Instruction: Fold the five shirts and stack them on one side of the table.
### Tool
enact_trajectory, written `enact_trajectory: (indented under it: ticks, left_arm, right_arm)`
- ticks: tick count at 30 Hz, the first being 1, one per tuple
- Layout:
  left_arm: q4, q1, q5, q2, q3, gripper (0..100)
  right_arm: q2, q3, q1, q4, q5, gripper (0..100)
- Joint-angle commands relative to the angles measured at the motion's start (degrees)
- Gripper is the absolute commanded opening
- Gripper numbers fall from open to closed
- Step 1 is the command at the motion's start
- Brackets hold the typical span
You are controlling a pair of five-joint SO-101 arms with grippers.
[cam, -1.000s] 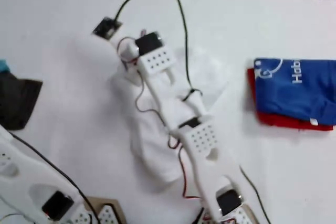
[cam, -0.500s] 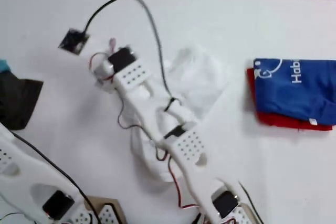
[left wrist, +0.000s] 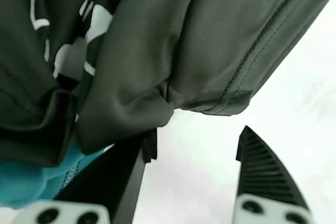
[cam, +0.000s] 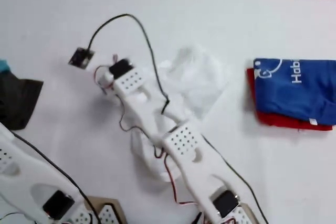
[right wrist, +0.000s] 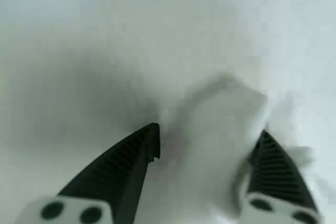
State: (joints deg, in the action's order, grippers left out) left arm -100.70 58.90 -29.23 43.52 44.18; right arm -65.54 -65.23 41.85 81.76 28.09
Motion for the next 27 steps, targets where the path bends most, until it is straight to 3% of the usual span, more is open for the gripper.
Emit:
enact_trajectory:
  ticks: [1, 6, 10, 16, 27]
  left_arm:
    - [-1.2, -0.7, 0.1, -3.5, 2.2, 26]
    - [-1.2, -1.4, 0.1, -3.3, 1.7, 26]
    - [-1.2, -3.0, 0.0, -2.9, 1.7, 26]
    - [-1.2, -9.0, 0.4, -2.9, 1.7, 26]
    - [-1.0, -22.8, 2.4, -2.8, -4.2, 26]
  right_arm:
    - [0.4, -2.1, -5.1, 0.3, 0.4, 1.9]
    - [1.1, -4.5, -10.1, 0.7, 0.3, 1.9]
    - [3.1, -11.4, -10.1, 4.8, 0.3, 2.0]
    - [10.0, -24.3, -3.3, 15.9, 0.0, 2.0]
    - [34.1, -26.4, 7.4, 16.2, -0.1, 2.0]
